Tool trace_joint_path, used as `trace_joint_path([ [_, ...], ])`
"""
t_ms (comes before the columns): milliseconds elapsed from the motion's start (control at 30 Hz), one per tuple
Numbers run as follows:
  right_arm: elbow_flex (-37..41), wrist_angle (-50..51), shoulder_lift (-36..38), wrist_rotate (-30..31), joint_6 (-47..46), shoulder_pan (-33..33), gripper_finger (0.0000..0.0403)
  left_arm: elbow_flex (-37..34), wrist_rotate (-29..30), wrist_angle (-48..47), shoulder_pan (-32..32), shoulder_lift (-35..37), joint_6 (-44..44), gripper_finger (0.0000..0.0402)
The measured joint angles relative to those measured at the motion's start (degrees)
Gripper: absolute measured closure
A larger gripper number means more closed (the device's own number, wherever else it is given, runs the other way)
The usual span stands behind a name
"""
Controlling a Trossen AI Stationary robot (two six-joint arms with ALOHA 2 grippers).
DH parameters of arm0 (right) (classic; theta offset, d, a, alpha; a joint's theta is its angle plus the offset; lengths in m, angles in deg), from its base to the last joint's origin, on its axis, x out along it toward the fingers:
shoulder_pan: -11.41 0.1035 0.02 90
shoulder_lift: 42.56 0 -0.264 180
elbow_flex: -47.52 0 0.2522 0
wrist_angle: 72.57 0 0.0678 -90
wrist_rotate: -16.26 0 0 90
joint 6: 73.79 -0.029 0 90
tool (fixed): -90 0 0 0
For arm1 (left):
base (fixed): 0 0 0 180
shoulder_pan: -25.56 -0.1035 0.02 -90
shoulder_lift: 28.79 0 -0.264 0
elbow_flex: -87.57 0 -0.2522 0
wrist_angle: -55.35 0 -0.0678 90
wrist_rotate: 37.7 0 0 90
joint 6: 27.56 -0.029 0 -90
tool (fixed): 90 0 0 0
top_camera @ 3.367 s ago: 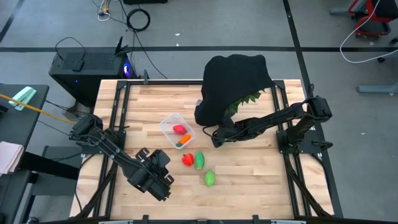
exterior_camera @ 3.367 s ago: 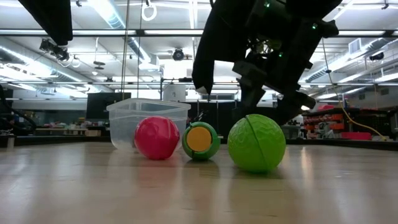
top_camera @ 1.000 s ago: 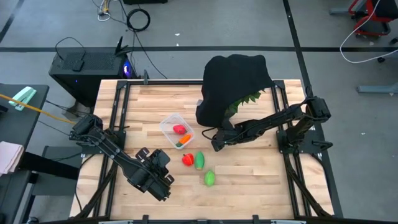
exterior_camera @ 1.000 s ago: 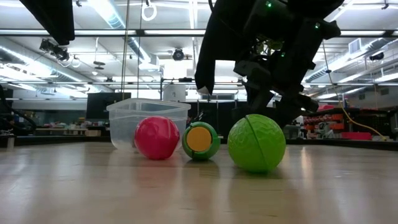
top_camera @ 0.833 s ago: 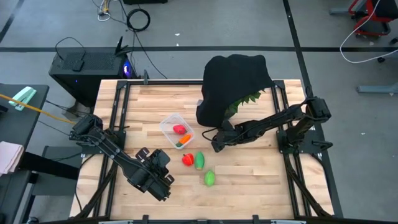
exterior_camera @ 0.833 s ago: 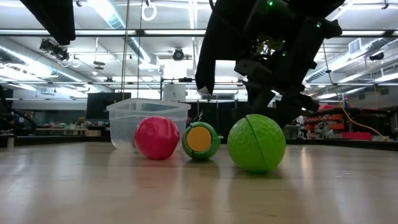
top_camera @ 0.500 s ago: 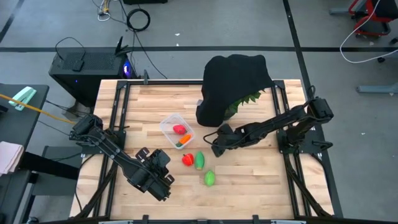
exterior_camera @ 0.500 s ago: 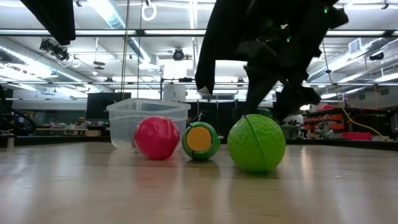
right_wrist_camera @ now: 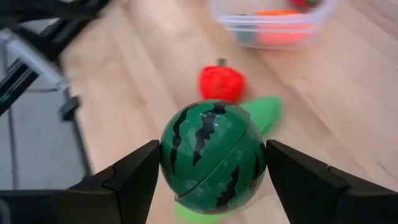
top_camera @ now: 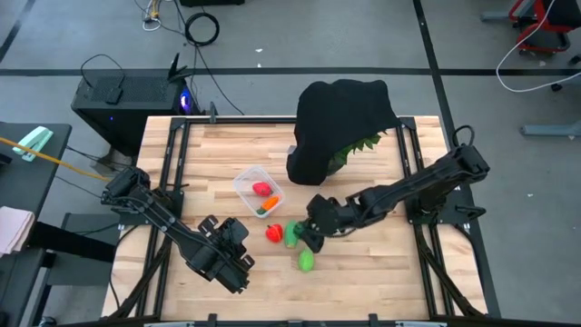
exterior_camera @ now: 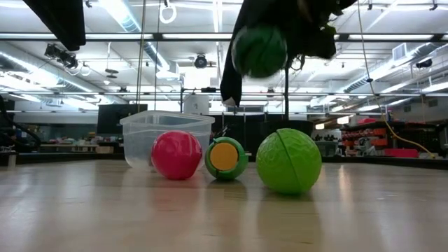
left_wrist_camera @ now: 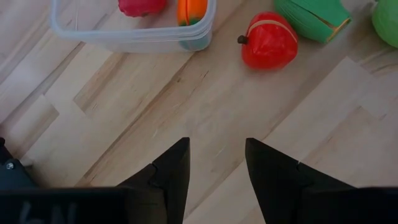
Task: Pick and placing Produce into tupperware
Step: Put the green watermelon into the transparent bin
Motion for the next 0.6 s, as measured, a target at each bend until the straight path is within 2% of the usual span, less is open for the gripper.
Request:
trace_joint_path([
  [233, -4.67, 0.33, 0.02, 1.1, 5.8, 2.56, 0.0116, 0.0, -0.02, 0.0, 0.0, 0.0, 0.01, 0.0239],
  [600, -11.24, -3.49, 0.02, 1.57, 13.05, -0.27, 0.0116, 0.0, -0.04, -0.02, 0.0, 0.0, -0.28, 0.0239],
])
